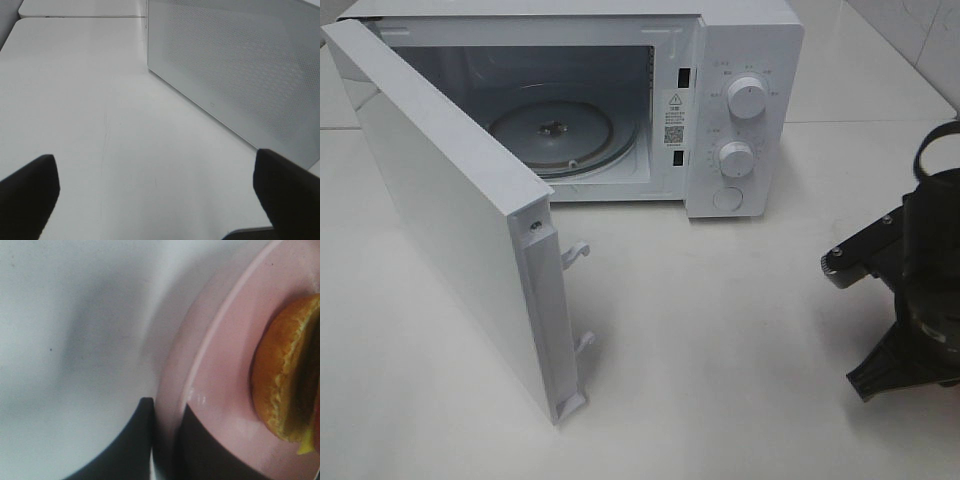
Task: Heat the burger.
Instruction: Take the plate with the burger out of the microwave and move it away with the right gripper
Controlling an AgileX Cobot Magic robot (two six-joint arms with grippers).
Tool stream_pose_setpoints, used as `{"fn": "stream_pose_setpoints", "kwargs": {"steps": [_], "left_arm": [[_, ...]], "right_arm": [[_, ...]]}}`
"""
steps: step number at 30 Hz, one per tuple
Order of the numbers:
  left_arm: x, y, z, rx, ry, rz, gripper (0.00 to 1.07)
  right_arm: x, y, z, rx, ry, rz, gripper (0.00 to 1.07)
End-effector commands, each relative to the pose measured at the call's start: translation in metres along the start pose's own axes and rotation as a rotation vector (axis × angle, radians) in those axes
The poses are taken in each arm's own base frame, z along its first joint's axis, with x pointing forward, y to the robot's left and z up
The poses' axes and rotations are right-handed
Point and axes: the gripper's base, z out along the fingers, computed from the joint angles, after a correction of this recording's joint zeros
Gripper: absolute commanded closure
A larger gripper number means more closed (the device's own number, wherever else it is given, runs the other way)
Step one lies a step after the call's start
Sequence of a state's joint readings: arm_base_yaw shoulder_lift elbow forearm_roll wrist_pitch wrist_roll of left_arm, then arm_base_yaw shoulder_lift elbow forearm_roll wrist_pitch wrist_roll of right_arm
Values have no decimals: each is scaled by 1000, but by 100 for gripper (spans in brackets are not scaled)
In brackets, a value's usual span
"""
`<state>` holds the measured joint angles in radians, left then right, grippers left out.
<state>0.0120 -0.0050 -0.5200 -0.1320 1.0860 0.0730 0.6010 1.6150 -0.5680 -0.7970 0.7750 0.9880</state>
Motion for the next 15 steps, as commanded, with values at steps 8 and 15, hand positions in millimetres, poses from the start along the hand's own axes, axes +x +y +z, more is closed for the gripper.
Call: {"fn": "stream_pose_setpoints", "kwargs": {"steps": [8,15], "left_arm": [[0,0,-2,4,-26,1,9],[0,0,-2,4,-26,1,9]], "right_arm": [[-2,15,31,125,58,76,101],[-3,19,32,82,44,76,70]]}}
